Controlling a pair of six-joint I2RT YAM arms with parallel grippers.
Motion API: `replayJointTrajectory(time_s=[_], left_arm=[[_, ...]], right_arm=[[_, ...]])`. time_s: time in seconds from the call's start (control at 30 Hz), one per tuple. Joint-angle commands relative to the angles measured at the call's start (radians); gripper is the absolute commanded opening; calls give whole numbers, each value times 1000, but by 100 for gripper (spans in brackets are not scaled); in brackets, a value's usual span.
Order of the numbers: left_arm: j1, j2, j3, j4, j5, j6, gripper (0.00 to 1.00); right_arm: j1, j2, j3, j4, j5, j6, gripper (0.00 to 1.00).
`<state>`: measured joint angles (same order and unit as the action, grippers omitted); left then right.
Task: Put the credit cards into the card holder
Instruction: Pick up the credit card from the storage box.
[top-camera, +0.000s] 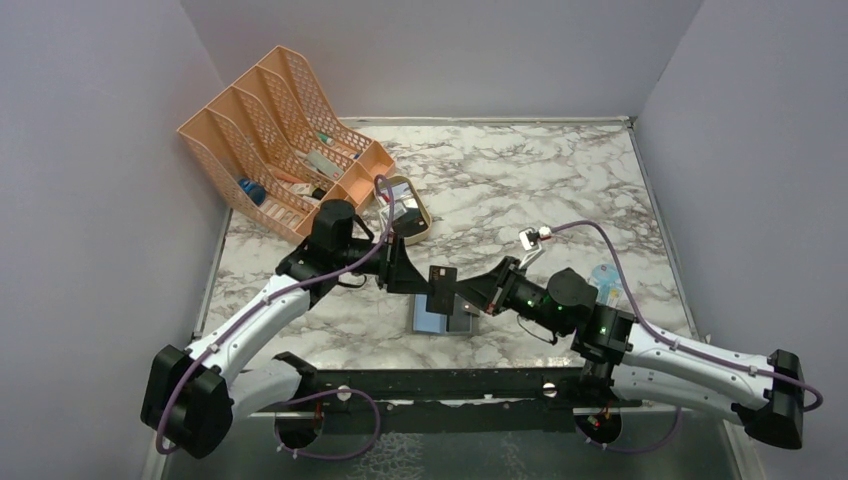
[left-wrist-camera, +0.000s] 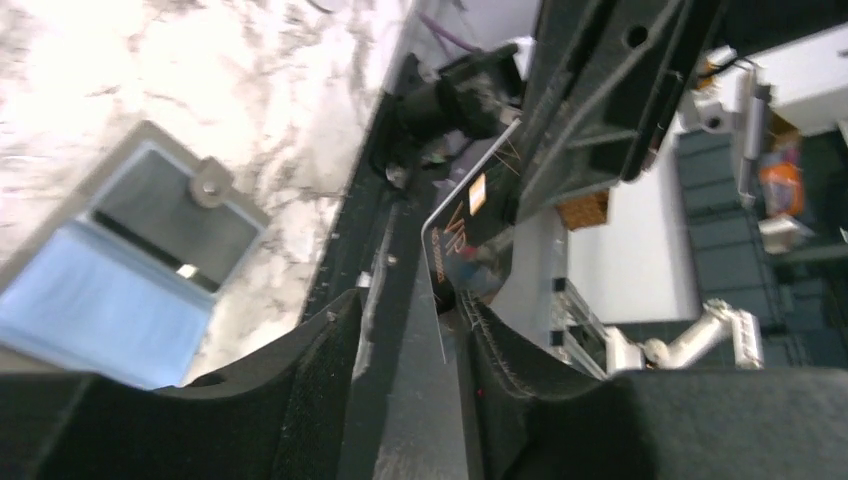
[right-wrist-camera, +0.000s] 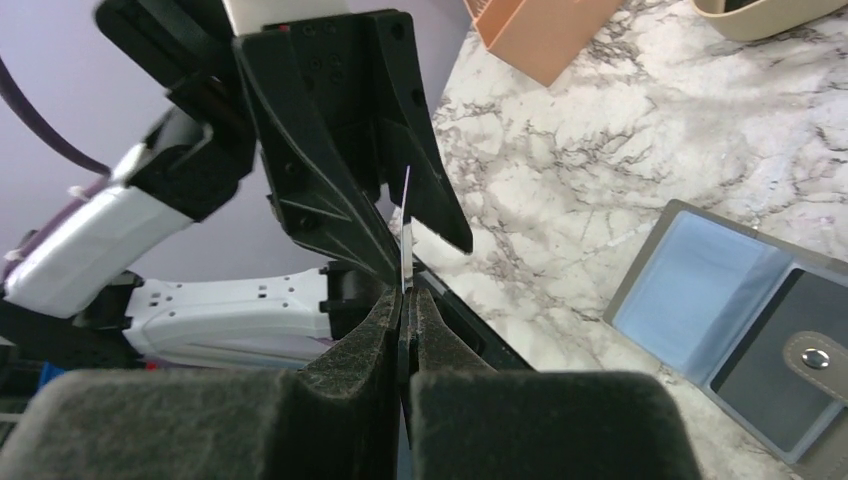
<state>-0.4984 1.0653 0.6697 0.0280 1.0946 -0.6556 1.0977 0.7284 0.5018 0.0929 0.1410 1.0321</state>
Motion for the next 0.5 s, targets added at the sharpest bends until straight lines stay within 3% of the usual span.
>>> replayJointTrajectory(time_s=[0.0,0.1,0.2,0.3,0.47], left_arm=[[9,8,100,-261,-231,175,47],[9,9,131,-382,-452,226,55],[9,12,98,-397,-583,210,56],[9,42,66,-393,-638,182,55],[9,91,-19,-293,-633,133,41]], right_arm=[[2,23,-5,-5,1,-46,1],[2,47,-8,-39,43,-78,1],[2,94,-1,-69,73,-113,1],[2,159,15,-85,95,-157,1],[-5,266,46,-78,93,-201,1]])
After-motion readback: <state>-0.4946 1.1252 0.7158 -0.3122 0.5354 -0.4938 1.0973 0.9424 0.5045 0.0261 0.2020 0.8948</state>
